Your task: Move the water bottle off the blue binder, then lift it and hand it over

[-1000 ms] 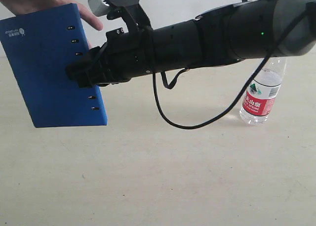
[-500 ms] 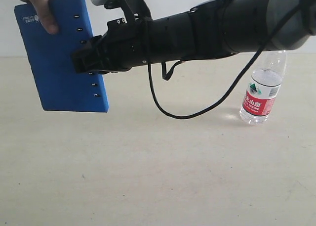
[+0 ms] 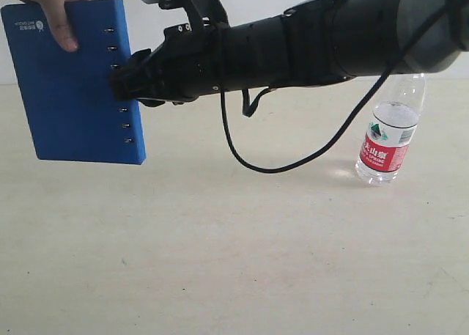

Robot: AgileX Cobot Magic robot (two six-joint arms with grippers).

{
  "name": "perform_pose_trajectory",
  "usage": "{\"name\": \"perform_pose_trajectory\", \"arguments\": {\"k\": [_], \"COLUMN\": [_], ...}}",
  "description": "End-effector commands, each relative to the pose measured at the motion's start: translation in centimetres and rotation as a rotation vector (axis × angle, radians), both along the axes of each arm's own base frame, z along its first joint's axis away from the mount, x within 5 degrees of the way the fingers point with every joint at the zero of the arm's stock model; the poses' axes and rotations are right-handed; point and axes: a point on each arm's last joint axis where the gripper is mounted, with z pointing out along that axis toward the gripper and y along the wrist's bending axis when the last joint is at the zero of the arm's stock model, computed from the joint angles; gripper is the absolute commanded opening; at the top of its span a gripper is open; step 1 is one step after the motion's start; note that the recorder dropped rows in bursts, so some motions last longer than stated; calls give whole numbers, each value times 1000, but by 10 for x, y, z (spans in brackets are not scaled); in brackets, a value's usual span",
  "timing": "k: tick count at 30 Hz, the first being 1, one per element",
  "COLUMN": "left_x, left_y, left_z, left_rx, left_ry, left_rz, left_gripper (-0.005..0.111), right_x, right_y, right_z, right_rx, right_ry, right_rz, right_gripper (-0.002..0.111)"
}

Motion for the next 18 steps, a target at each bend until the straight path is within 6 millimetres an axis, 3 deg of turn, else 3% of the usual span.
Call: {"name": "perform_pose_trajectory", "arguments": {"k": [1,13,15,18], "left_x": [-1,-1,-1,-1], "left_y": [0,0,0,0], "left_z": [0,0,0,0], "left_rx": [-10,-10,-10,-10], "left_ry": [4,4,4,4], "left_rz": [6,6,6,6], "left_gripper": [4,4,4,4], "right_x": [2,1,-4,-18], "right_y": [-2,-4,-7,-18], "right_z": [5,9,19,51], "right_rx": [7,-1,-21,-61], "right_ry": [-11,-30,-79,-208], "right_rz": [-16,-13,7,47], "right_gripper": [35,35,35,32]}}
